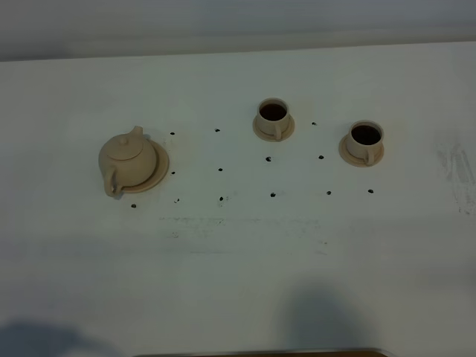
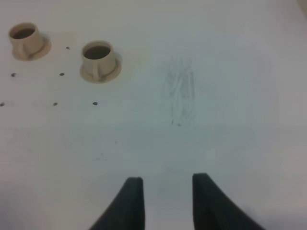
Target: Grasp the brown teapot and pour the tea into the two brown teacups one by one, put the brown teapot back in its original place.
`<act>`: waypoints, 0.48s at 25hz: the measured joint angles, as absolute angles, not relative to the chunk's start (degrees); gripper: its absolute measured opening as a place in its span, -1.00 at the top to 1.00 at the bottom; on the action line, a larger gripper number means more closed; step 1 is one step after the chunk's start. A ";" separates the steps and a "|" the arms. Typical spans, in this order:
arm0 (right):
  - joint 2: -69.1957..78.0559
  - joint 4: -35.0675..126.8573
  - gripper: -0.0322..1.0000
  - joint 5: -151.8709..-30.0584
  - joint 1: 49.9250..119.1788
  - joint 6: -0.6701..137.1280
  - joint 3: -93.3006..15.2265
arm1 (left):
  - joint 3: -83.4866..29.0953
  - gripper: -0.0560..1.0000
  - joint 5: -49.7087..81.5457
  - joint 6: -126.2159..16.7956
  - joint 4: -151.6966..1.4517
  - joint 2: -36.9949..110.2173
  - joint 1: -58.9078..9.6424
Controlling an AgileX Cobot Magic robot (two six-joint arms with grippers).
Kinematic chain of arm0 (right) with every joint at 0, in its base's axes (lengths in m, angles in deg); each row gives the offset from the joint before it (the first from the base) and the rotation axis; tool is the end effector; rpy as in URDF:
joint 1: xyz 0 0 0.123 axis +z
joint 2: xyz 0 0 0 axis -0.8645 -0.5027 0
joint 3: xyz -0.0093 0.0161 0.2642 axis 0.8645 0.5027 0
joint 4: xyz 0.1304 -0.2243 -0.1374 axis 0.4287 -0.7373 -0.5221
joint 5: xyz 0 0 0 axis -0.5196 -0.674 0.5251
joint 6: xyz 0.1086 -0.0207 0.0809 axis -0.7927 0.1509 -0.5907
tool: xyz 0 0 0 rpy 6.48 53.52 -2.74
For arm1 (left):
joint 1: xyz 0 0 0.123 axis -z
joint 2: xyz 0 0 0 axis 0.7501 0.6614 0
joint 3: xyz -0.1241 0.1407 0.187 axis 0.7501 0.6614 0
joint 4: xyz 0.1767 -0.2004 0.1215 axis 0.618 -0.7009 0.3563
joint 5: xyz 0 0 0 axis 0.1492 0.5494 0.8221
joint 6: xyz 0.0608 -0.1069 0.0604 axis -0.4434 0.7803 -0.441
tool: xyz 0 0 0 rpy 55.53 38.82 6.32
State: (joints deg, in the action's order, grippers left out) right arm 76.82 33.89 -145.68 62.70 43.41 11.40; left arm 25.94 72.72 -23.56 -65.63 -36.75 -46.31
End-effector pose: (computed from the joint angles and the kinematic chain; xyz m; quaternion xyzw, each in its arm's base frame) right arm 0.0902 -0.0043 0.2758 -0.0045 0.8652 -0.0147 0.5013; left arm 0.0967 -0.0123 0.2638 0.0398 0.8602 -0.0322 0.5074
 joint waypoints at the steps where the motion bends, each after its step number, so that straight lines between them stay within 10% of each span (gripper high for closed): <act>1: 76.82 33.89 0.47 -145.68 62.70 43.41 11.40 | 25.94 0.04 72.72 -23.56 -65.63 -36.75 -46.31; 12: 76.82 33.89 0.47 -145.68 62.70 43.46 11.40 | 25.94 0.04 72.72 -23.56 -65.63 -36.75 -46.31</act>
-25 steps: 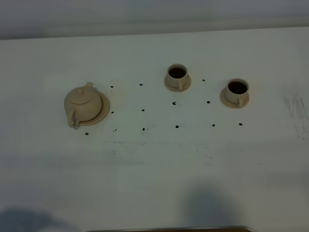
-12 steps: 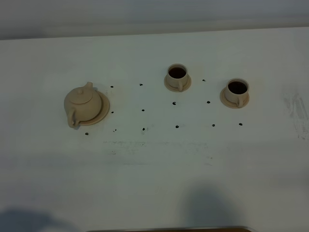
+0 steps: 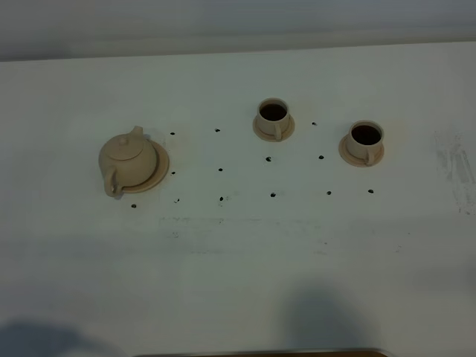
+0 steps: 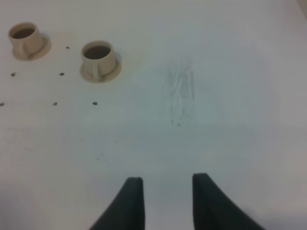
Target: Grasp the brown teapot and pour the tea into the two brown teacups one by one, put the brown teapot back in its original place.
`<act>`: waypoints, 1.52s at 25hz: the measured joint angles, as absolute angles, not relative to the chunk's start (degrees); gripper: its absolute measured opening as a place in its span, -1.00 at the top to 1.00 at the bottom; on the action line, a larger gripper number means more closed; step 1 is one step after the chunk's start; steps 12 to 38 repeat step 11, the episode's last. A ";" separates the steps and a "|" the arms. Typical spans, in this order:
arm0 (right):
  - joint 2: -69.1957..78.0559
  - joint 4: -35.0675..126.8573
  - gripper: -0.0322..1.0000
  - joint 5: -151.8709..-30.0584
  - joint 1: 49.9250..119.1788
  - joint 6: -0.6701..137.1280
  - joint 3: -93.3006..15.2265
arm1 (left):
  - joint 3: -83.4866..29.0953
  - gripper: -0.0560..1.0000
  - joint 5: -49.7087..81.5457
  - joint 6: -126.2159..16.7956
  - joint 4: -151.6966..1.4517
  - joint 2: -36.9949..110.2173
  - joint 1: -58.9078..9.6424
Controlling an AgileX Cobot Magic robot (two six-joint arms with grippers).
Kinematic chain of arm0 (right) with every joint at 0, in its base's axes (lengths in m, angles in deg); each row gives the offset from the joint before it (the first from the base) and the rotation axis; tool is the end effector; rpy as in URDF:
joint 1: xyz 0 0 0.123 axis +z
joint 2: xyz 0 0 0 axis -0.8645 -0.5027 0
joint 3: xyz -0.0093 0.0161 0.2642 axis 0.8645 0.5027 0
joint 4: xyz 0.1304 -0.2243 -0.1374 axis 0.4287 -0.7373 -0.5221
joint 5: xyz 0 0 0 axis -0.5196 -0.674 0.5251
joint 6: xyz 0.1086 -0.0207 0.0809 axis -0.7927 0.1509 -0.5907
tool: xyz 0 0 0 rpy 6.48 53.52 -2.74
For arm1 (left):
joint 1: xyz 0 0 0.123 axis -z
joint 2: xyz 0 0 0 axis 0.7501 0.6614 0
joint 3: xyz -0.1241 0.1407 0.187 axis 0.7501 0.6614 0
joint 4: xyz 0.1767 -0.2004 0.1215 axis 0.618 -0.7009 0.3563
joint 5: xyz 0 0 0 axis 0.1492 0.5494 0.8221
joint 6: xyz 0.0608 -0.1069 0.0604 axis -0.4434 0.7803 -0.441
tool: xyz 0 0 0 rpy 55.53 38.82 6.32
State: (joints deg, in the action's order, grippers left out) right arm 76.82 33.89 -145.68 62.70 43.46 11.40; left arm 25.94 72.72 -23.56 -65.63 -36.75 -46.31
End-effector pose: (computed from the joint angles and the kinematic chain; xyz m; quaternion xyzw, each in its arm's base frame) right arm 0.0902 -0.0043 0.2758 -0.0049 0.8652 -0.0149 0.5013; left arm 0.0967 -0.0123 0.2638 0.0398 0.8602 -0.0322 0.5074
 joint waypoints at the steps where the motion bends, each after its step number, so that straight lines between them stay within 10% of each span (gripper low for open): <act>1: 76.82 33.89 0.47 -145.68 62.70 43.46 11.40 | 25.94 0.04 72.72 -23.56 -65.63 -36.75 -46.31; 38: 76.82 33.89 0.47 -145.68 62.70 43.51 11.40 | 25.94 0.04 72.72 -23.56 -65.63 -36.75 -46.31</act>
